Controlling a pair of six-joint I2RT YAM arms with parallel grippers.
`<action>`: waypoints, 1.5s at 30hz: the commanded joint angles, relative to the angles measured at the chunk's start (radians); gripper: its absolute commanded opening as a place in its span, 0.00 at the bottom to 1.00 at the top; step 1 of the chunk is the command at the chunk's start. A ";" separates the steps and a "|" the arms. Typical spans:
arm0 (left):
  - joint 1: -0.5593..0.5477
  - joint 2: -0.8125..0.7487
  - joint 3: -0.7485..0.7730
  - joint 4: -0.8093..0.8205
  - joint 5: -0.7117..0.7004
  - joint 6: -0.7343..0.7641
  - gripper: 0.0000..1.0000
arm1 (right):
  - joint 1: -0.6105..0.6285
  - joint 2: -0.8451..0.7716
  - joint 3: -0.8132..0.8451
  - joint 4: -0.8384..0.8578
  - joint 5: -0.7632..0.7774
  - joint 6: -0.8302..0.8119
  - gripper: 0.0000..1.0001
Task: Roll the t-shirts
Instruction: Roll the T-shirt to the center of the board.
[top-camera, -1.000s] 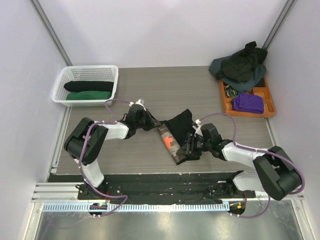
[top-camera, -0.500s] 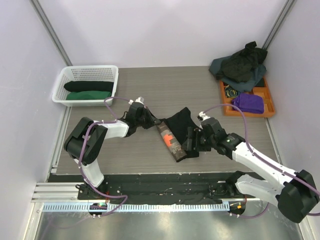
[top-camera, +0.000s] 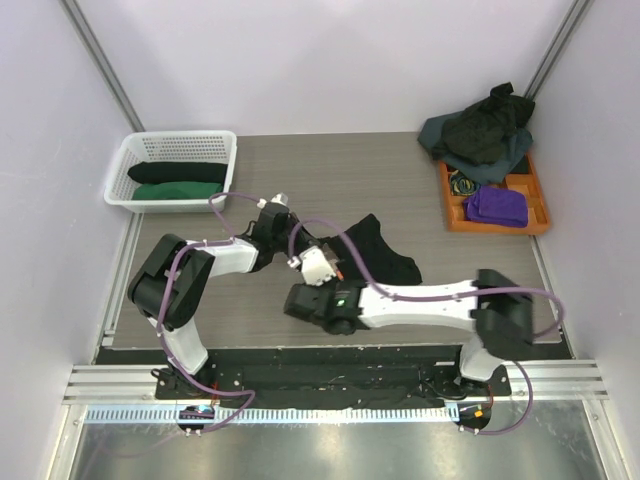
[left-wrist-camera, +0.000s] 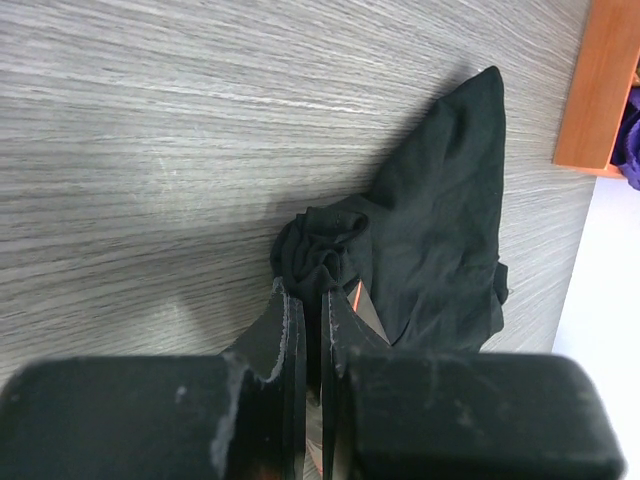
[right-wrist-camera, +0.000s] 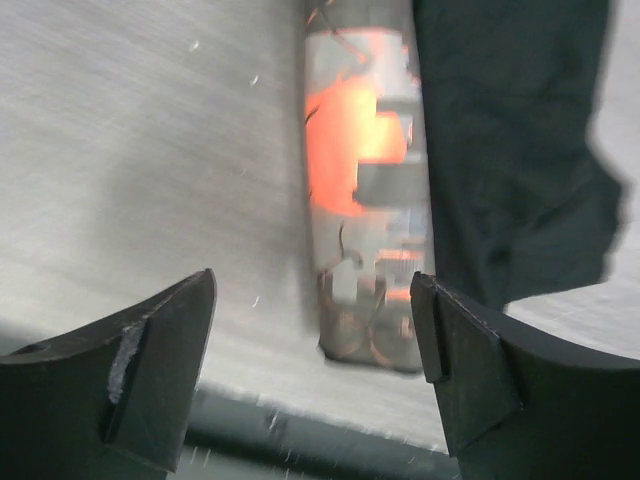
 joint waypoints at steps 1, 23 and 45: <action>-0.001 -0.045 0.037 -0.017 0.001 0.016 0.00 | 0.071 0.173 0.150 -0.160 0.391 0.028 0.89; 0.000 -0.075 0.088 -0.126 0.061 0.038 0.00 | 0.070 0.668 0.304 -0.197 0.643 -0.008 0.98; 0.014 -0.046 0.140 -0.182 0.097 0.053 0.00 | 0.016 0.707 0.206 -0.157 0.607 0.016 0.82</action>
